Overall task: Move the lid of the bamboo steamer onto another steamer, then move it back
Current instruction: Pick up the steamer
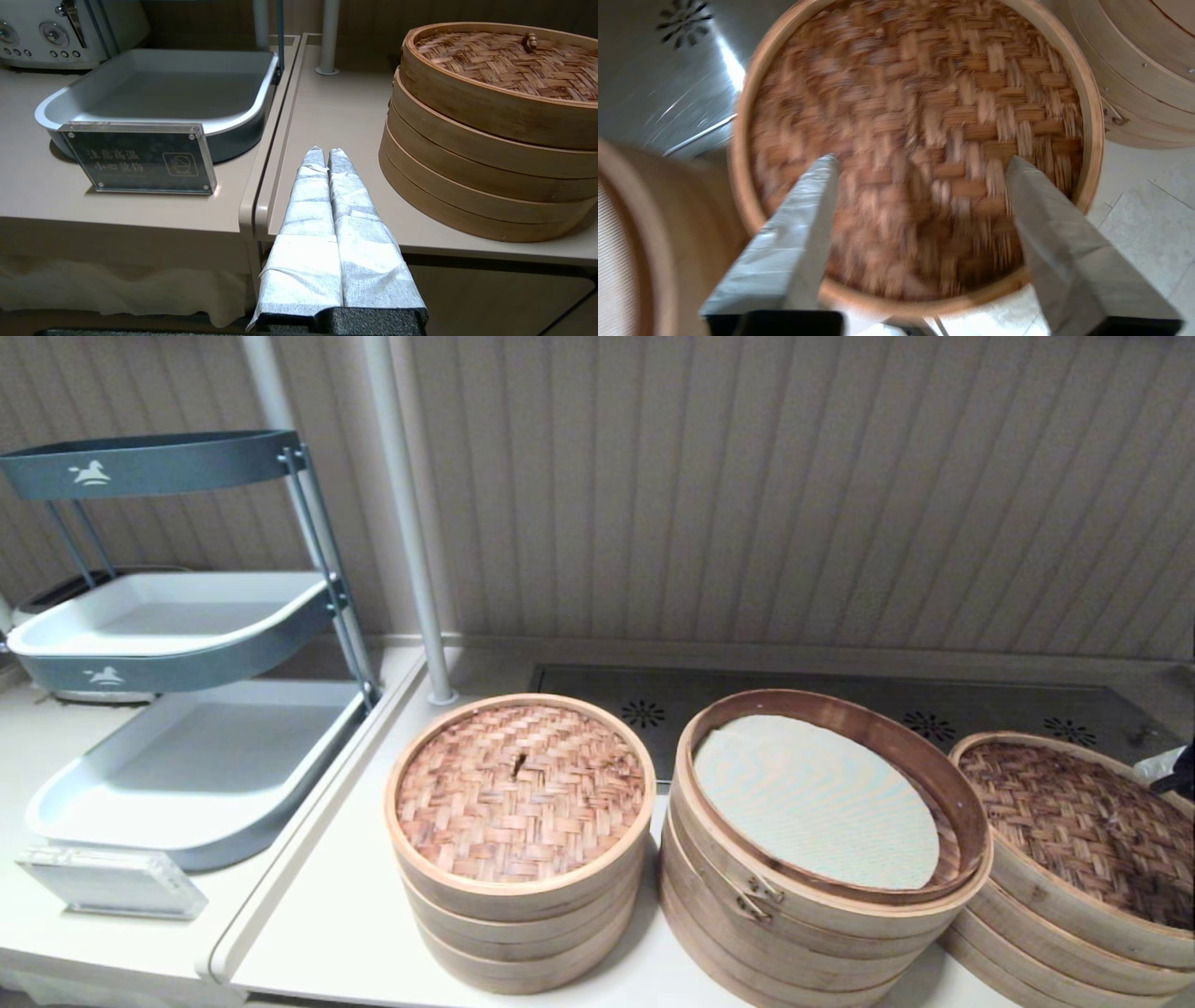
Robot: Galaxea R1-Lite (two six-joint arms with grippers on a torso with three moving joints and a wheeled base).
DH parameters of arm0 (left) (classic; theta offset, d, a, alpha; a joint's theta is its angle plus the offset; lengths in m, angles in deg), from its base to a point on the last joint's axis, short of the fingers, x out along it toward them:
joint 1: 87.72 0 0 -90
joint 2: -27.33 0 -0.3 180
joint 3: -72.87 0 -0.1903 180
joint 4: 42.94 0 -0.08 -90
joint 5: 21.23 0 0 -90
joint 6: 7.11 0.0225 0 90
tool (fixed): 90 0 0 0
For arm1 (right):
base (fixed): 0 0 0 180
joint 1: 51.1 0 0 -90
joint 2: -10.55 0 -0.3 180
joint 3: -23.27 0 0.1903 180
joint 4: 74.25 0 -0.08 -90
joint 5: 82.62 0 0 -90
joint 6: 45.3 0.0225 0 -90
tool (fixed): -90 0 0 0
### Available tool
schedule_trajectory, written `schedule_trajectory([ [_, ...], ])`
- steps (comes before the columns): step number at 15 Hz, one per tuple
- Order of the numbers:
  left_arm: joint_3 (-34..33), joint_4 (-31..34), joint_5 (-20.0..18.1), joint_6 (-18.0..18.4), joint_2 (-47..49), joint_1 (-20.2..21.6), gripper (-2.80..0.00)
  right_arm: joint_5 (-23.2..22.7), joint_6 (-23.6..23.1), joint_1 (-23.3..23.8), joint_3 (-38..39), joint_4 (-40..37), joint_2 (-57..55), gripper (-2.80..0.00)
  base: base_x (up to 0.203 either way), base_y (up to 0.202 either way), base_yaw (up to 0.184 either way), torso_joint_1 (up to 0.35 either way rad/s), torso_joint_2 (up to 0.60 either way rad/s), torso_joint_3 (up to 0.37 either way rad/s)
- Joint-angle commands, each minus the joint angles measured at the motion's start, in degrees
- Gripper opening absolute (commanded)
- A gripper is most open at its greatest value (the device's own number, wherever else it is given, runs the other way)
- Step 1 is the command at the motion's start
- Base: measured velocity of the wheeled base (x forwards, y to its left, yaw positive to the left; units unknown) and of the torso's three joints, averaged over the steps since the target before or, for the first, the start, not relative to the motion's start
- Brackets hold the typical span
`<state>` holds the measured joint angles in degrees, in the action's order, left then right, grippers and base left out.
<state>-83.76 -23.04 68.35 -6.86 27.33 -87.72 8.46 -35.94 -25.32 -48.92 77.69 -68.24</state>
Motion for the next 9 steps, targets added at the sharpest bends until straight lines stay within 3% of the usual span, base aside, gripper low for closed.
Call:
schedule_trajectory([
  [1,-1.4,-0.1,0.0,0.0,-0.2,0.0,-2.8,0.1,0.1,1.0,4.0,5.3,-2.7,0.0,0.0,0.0,0.0,0.0,0.0,0.0],
  [9,-1.4,-0.1,0.0,0.0,-0.1,0.1,-2.8,0.2,2.6,2.2,7.2,12.7,-8.7,0.0,0.0,0.0,0.0,0.0,0.0,0.0],
])
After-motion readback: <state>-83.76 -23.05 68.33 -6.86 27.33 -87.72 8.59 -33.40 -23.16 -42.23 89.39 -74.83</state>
